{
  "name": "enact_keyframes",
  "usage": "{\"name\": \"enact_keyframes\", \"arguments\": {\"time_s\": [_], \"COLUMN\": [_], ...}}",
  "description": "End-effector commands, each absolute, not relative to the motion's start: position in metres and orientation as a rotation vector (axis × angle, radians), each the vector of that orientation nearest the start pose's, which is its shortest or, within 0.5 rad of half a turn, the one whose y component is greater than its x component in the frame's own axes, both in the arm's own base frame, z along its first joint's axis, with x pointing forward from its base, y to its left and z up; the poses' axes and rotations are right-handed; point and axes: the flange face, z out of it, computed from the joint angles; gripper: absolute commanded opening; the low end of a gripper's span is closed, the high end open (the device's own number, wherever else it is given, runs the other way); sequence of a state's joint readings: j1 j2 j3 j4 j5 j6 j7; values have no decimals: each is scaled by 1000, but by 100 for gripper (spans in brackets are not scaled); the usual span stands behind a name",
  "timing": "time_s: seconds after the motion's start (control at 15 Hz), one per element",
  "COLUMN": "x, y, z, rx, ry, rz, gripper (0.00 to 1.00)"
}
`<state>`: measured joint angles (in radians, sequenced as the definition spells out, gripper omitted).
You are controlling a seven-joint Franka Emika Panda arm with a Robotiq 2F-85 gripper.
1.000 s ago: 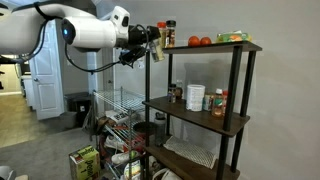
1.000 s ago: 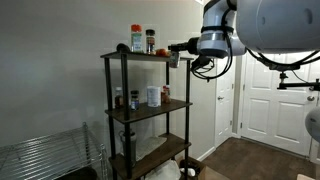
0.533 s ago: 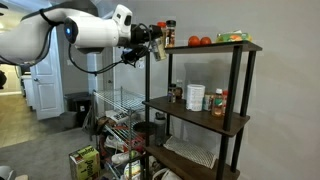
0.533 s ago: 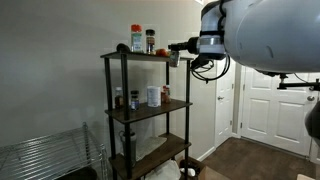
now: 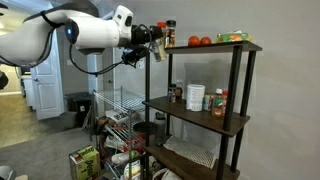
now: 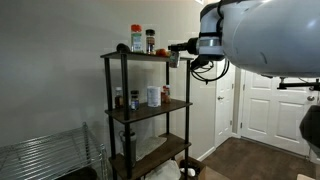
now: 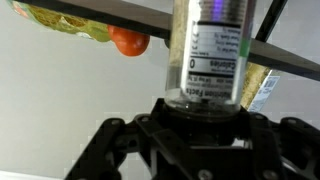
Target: Pick up the spice bottle to the immediate left of the the white can on the second shelf and put it on the top shelf
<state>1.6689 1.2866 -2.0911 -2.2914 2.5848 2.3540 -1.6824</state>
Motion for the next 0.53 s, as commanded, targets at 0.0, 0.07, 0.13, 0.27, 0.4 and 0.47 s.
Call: {"name": "enact_keyframes", "arguments": {"time_s": [0.0,0.07,0.13,0.27,0.4,0.47], "x": [471,471,467,457,452,450], "y": [14,14,14,20,29,34], "z": [595,595,602,627,651,663], "rx": [-2156,-2156,-2162,-2181,-2208,-2209], "ry": [-301,-301,-313,-341,-388,-407], "rz": [-2454,-2454,-2445,-2401,-2358,-2339], "gripper": [60,35,35,35,35,35]}}
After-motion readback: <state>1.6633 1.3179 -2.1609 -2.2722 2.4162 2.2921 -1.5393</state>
